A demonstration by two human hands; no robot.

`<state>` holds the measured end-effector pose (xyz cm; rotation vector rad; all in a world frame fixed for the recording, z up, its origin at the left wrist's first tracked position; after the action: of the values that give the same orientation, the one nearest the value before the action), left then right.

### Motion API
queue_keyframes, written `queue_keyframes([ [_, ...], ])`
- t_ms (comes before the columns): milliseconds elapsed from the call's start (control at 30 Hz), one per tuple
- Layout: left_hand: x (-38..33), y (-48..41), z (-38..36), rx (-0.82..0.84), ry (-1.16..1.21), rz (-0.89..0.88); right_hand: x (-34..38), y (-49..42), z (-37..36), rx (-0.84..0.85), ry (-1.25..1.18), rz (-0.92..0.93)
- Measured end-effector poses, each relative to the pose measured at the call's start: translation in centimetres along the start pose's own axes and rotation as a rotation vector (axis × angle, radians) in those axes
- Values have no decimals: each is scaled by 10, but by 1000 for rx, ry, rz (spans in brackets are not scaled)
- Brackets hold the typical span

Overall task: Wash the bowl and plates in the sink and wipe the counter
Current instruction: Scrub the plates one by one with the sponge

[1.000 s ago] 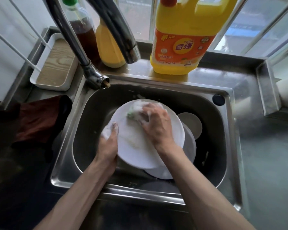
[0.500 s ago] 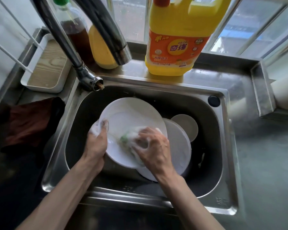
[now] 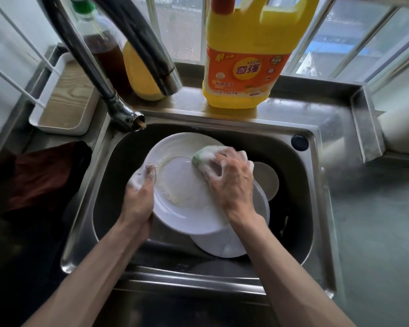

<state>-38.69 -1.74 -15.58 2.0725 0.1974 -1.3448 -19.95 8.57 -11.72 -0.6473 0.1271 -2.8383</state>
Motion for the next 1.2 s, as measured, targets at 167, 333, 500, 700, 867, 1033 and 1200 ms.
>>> queue_keyframes([
  [167, 3, -3, 6, -71, 13, -4, 21, 44, -4, 129, -161, 31],
  [333, 20, 5, 6, -16, 9, 91, 62, 50, -21, 169, -170, 233],
  [500, 17, 12, 6, 58, -10, 103, 32, 3, -20, 95, -78, 123],
  [700, 4, 11, 9, 76, -59, 86, -3, 2, -4, -63, 48, -78],
  [867, 3, 11, -13, 268, -110, 126, 54, 11, -18, 63, -274, 204],
  [1033, -3, 17, -13, 267, -51, 77, 73, -2, -7, 121, -294, 328],
  [1200, 1, 19, 11, 102, -89, 67, 17, -18, 19, -153, -106, 21],
])
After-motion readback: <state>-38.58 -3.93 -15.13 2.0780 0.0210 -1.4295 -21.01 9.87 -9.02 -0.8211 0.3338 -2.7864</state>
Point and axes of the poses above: each hand's wrist, its own y-axis away from the middle knuckle, its own z-axis out of the back of the hand, x = y × z, the point moved 9 cm from there along -y, towards the middle knuckle, and after that the axes turned 8 degrees about y, right-handed, at the moved point
